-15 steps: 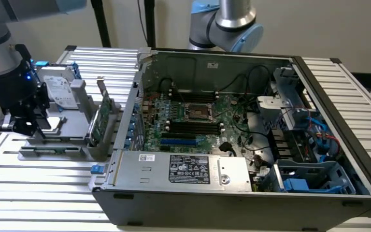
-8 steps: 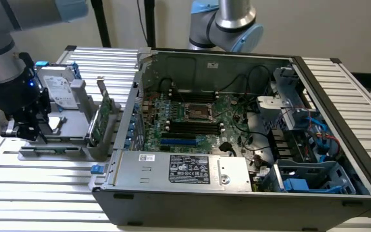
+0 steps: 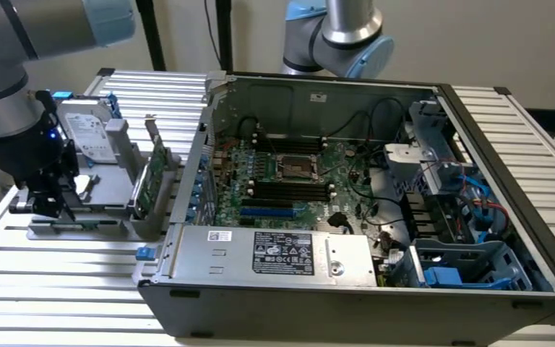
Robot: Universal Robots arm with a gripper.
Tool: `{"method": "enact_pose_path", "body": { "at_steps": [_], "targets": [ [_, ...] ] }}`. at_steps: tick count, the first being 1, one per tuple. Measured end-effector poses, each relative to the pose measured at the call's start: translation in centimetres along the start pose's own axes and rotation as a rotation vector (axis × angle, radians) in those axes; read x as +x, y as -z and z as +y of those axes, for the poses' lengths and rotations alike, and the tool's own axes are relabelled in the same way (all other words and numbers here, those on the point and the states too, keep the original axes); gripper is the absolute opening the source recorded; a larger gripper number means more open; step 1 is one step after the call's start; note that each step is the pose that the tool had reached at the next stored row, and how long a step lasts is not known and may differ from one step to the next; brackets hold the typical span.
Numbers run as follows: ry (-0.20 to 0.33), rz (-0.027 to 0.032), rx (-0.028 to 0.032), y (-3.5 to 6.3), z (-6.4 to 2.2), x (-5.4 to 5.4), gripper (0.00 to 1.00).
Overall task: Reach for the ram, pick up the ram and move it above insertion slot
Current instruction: 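Pick up the ram and move it above insertion slot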
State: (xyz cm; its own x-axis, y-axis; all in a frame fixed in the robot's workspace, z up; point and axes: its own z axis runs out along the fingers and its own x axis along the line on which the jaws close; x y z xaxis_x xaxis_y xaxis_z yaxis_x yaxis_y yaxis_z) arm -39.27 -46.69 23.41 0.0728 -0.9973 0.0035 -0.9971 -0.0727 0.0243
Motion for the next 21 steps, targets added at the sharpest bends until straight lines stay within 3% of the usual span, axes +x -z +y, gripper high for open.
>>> {"method": "enact_pose_path", "body": {
  "at_steps": [9,21],
  "targets": [
    [0.052,0.0016,0.0042,-1.64,-0.04,0.0,0.36],
    [0.048,0.0005,0.0052,-2.67,-0.08,-0.2,0.36]
  ]
}}
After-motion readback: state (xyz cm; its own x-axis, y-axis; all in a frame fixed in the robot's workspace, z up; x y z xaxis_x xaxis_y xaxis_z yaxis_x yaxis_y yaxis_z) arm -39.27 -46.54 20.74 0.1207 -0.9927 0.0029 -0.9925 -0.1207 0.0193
